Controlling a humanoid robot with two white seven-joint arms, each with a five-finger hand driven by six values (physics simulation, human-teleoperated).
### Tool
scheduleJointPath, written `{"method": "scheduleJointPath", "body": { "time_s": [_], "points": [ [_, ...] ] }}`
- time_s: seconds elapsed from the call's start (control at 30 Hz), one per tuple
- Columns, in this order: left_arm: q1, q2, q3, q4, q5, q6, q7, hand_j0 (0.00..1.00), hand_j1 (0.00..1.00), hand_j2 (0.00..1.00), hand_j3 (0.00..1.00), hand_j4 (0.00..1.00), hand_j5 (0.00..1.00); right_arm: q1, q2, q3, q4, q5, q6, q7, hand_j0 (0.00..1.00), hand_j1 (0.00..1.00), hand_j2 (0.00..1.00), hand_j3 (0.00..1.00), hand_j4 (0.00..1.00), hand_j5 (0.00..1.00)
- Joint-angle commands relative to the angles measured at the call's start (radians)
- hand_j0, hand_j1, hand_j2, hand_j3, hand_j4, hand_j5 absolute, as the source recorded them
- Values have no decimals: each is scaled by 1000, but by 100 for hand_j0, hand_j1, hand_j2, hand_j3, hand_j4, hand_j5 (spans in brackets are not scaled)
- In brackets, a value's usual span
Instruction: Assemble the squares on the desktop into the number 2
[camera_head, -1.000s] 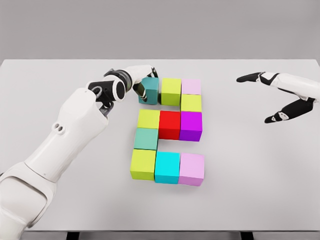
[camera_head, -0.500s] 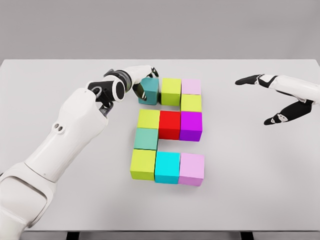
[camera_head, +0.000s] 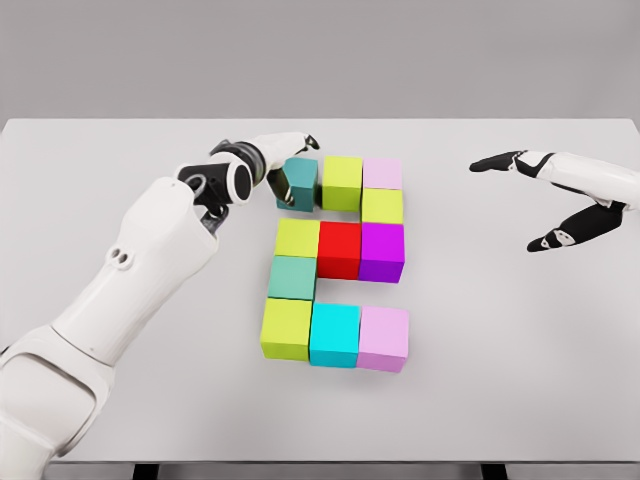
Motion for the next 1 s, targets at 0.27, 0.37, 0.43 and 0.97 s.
{"method": "scheduleJointPath", "body": {
  "time_s": [0.27, 0.37, 0.43, 0.97],
  "points": [
    [0, -3, 1, 9, -1, -2, 0, 94, 94, 94, 94, 94, 94, 0, -2, -3, 1, -7, 3, 0, 100, 100, 100, 100, 100, 100],
    [-2, -9, 1, 15, -1, -4, 0, 94, 94, 94, 94, 94, 94, 0, -2, -3, 3, -7, 3, 0, 100, 100, 100, 100, 100, 100],
    [-2, -14, 1, 15, -3, -4, 0, 94, 94, 94, 94, 94, 94, 0, -2, -5, 3, -7, 3, 0, 100, 100, 100, 100, 100, 100],
    [-20, -29, 1, 51, -4, -6, 0, 94, 94, 94, 94, 94, 94, 0, 0, -3, -1, -7, 3, 0, 100, 100, 100, 100, 100, 100]
  ]
}}
